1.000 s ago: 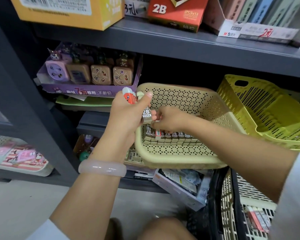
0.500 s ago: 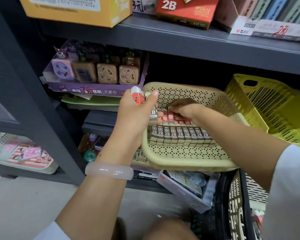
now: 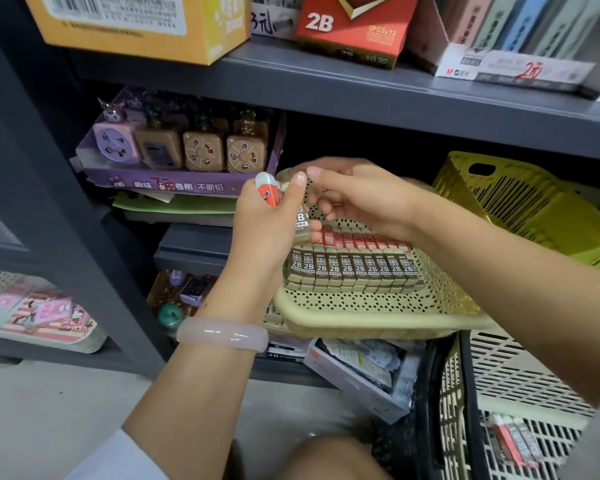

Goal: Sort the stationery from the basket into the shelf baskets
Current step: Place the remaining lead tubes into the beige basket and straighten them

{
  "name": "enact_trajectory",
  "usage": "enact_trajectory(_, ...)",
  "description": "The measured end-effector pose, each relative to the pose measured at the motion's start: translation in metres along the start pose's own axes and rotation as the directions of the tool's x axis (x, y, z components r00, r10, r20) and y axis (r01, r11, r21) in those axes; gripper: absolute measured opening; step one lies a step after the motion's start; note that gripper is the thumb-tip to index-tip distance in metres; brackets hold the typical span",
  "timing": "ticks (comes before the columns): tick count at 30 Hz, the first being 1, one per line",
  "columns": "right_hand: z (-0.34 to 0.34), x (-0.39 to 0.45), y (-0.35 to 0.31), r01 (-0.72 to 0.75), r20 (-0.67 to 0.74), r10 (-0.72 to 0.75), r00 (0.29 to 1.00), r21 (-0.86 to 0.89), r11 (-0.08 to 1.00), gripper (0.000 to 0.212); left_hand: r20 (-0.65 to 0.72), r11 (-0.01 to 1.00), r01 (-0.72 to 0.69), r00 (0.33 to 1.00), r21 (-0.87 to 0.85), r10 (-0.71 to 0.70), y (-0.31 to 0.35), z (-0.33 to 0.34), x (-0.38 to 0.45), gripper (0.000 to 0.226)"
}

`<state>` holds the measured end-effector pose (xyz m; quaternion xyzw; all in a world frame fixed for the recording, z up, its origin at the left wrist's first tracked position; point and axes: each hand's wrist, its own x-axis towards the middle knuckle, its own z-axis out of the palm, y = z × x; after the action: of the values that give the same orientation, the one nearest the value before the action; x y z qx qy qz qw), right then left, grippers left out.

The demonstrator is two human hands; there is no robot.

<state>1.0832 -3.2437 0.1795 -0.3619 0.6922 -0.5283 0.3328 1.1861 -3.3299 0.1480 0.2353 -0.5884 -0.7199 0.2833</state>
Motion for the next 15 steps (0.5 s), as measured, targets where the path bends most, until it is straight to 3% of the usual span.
enact_trajectory(4,0.002,-0.014,-0.007,0.005,0.122,0.000,0.993,-0.045,0.999,0.029,-0.032,0.999,-0.026,0.999,0.033,0.027,0.001,0.007,-0.002,0.032)
enact_trajectory(7,0.002,-0.021,-0.009,-0.002,0.134,0.006,0.991,-0.036,0.999,0.021,-0.078,0.994,-0.045,0.996,0.098,0.053,0.000,0.011,-0.004,0.035)
enact_trajectory(9,0.000,-0.023,-0.008,0.005,0.074,-0.003,0.997,-0.022,1.000,0.016,-0.078,0.992,-0.042,0.996,0.118,0.051,0.001,0.014,-0.007,0.034)
enact_trajectory(13,-0.018,-0.027,-0.003,-0.030,-0.092,0.035,0.995,0.053,0.998,0.009,-0.060,0.999,-0.008,0.998,0.046,0.011,-0.001,0.017,-0.008,0.007)
enact_trajectory(15,-0.037,-0.030,0.002,-0.091,-0.209,0.074,0.975,-0.070,0.993,0.007,-0.033,1.000,0.009,0.999,0.015,-0.009,-0.003,0.017,-0.009,0.014)
